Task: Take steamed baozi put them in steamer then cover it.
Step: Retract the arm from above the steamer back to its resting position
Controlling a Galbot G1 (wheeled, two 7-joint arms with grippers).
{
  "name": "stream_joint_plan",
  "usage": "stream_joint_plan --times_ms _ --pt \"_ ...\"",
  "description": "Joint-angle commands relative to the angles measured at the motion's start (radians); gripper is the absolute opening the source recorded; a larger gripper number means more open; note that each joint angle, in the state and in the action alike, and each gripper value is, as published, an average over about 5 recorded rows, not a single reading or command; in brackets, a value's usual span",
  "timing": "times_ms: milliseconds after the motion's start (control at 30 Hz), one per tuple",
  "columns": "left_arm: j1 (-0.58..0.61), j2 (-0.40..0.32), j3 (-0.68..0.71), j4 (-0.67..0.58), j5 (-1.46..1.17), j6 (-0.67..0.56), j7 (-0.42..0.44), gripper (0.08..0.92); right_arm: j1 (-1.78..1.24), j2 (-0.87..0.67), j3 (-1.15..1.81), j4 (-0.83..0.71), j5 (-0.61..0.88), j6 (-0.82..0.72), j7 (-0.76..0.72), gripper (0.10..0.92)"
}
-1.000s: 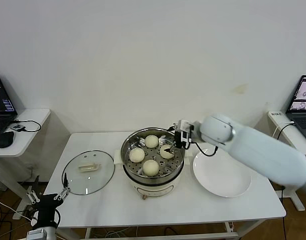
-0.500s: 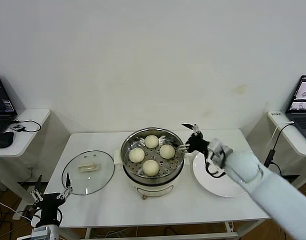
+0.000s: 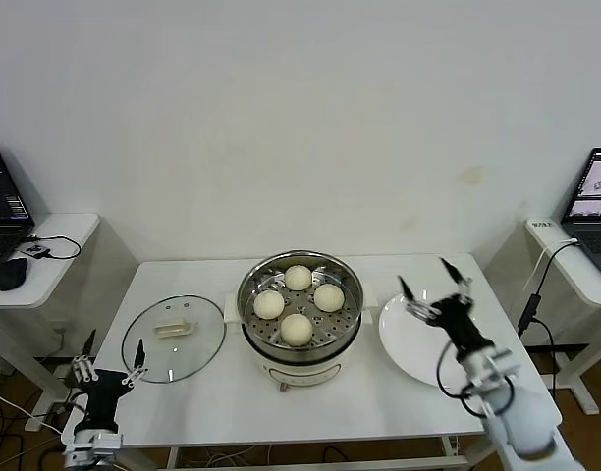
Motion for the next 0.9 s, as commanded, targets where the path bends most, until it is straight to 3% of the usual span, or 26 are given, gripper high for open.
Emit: stream_joint_plan --times_ms 33,300,900 --pt "-0.189 0.125 0.070 0.269 0.643 -0.044 0.035 0.823 -0.301 0.250 0.350 0.092 -0.039 0.117 0.023 0.823" --pt "-0.328 0.151 0.167 0.387 0.718 -0.044 0.059 0.823 -0.319 0.306 0.383 0.096 -0.052 0.127 0.028 0.823" --pt "-0.517 0.144 0.268 0.600 0.726 -0.040 0.066 0.823 -0.331 0.341 0.372 0.066 -0.084 0.151 0.029 0.823"
